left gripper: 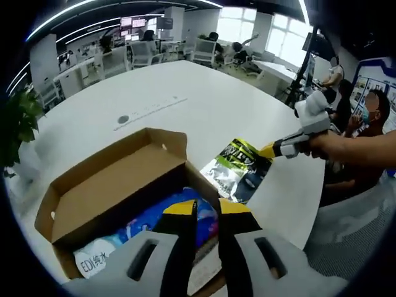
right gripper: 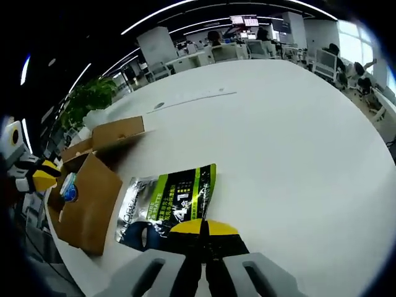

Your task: Operate the shoe box by opening the lid, removing the specified soft item, and placing it in the target area until the item is outside and the box remains undamaged.

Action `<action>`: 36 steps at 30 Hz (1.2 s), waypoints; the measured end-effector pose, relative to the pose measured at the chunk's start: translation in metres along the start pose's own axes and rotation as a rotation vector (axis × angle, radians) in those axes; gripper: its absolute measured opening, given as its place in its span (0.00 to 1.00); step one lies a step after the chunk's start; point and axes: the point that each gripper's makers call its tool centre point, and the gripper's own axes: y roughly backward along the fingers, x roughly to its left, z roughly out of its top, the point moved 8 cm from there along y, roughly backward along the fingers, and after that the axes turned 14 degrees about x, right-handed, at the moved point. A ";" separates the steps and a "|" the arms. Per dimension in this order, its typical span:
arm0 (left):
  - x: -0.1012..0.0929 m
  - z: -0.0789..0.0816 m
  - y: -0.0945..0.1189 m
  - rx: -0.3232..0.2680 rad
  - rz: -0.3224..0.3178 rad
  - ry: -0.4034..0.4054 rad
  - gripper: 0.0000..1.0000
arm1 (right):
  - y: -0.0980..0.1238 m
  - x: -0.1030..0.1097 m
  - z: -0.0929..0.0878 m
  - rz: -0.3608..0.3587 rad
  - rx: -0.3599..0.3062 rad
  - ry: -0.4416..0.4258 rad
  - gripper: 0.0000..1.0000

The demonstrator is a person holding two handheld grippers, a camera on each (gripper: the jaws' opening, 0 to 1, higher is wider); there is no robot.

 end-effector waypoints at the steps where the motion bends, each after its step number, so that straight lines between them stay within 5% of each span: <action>1: 0.004 -0.004 0.001 0.001 0.005 0.007 0.10 | 0.000 0.000 0.001 -0.006 -0.002 0.001 0.00; 22: 0.081 -0.070 0.046 0.015 0.116 0.104 0.15 | -0.013 0.008 0.016 -0.061 -0.012 -0.056 0.00; 29: 0.109 -0.087 0.060 0.039 0.158 0.069 0.20 | -0.015 0.011 0.019 -0.080 -0.027 -0.085 0.00; 36: 0.123 -0.094 0.066 0.057 0.131 -0.010 0.28 | -0.019 0.012 0.018 -0.099 -0.024 -0.093 0.00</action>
